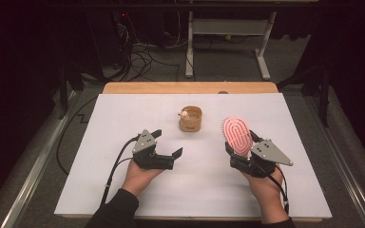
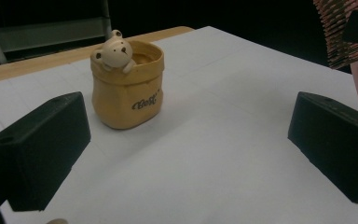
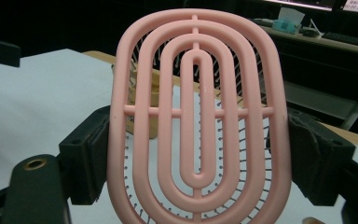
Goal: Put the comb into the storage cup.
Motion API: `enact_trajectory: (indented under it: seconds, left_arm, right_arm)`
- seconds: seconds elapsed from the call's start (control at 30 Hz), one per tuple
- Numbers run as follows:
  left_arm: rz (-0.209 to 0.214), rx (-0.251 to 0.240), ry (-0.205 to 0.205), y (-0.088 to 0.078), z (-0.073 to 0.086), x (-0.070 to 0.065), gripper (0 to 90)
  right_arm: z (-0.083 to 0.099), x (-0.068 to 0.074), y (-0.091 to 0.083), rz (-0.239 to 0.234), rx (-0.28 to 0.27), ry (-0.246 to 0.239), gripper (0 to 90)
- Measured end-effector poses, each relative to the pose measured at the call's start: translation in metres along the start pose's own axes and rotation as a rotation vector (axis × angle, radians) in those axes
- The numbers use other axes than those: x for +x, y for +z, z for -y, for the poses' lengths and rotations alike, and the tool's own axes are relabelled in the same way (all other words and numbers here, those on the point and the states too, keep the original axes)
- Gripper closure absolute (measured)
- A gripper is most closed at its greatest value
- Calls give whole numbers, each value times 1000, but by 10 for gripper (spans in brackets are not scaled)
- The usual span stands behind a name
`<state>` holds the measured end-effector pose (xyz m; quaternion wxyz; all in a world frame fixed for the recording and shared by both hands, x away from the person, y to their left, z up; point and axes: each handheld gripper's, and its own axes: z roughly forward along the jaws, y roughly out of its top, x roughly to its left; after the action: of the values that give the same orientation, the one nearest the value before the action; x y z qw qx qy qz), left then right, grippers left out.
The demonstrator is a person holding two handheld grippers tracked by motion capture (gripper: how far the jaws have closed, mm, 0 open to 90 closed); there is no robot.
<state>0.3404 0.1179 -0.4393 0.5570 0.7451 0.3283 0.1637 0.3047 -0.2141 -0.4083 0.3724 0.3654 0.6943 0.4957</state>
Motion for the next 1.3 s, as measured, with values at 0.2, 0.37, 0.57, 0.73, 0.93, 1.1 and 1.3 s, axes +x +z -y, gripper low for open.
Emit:
enact_trajectory:
  seconds: [0.2, 0.37, 0.57, 0.73, 0.93, 1.1, 1.3]
  left_arm:
    - [16, -1, 8, 2, 1, -3, 0]
    - [34, 13, 16, 4, 3, -6, 0]
    - [55, 24, 29, 4, 4, -11, 0]
    - [61, 34, 40, 5, 5, -15, 0]
    - [63, 27, 51, 3, 4, -18, 0]
    - [68, 16, 50, -1, 2, -20, 0]
    - [78, 4, 43, -5, 0, -22, 0]
  right_arm:
    - [-1, 2, -2, 7, -6, -14, 200]
    - [-2, 3, -1, 8, -14, -21, 200]
    - [-6, 9, -1, -2, -30, -18, 200]
    - [-14, 17, -1, -12, -51, -41, 201]
    - [-27, 25, 5, -26, -78, -71, 201]
    - [-32, 32, 13, -34, -91, -91, 201]
    - [-20, 40, 15, -50, -63, -110, 201]
